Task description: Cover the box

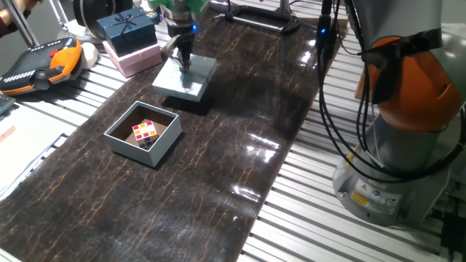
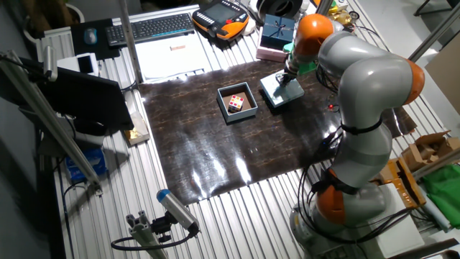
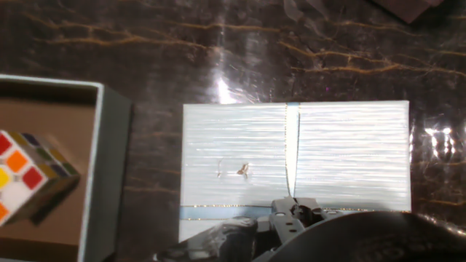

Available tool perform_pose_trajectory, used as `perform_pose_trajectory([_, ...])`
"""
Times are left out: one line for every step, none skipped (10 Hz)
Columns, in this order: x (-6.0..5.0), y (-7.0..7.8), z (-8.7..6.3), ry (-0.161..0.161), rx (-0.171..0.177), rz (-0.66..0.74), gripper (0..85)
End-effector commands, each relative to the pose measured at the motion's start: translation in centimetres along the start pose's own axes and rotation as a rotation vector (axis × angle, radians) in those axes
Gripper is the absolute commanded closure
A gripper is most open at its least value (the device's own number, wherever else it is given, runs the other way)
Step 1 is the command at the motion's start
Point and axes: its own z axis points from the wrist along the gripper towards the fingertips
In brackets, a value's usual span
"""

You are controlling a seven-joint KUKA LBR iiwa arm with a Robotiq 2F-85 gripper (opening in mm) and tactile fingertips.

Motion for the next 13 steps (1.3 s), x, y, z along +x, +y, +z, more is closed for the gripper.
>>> perform_pose_trajectory([0.0,0.3,-0.5,-0.001,-0.01,0.01,84.3])
perform_pose_trajectory([0.0,0.5,-0.9,0.001,-0.012,0.015,84.3])
perform_pose_trajectory([0.0,0.8,-1.3,-0.001,-0.012,0.02,84.3])
perform_pose_trajectory([-0.1,1.0,-1.7,-0.001,-0.01,0.024,84.3])
perform_pose_trajectory([-0.4,1.3,-2.1,0.007,-0.009,0.036,84.3])
perform_pose_trajectory([-0.6,1.8,-2.3,0.013,-0.01,0.047,84.3])
perform_pose_trajectory([-0.7,2.4,-2.6,0.018,-0.013,0.061,84.3])
perform_pose_trajectory([-0.8,3.0,-2.9,0.023,-0.011,0.07,84.3])
perform_pose_trajectory([-1.0,3.6,-3.0,0.025,-0.006,0.079,84.3])
perform_pose_trajectory([-1.0,4.2,-3.1,0.025,-0.005,0.086,84.3])
perform_pose_trajectory([-1.0,4.8,-3.0,0.025,-0.005,0.091,84.3])
perform_pose_trajectory([-1.0,5.4,-3.0,0.025,-0.004,0.097,84.3])
perform_pose_trajectory([-0.9,6.2,-2.9,0.025,0.002,0.098,84.3])
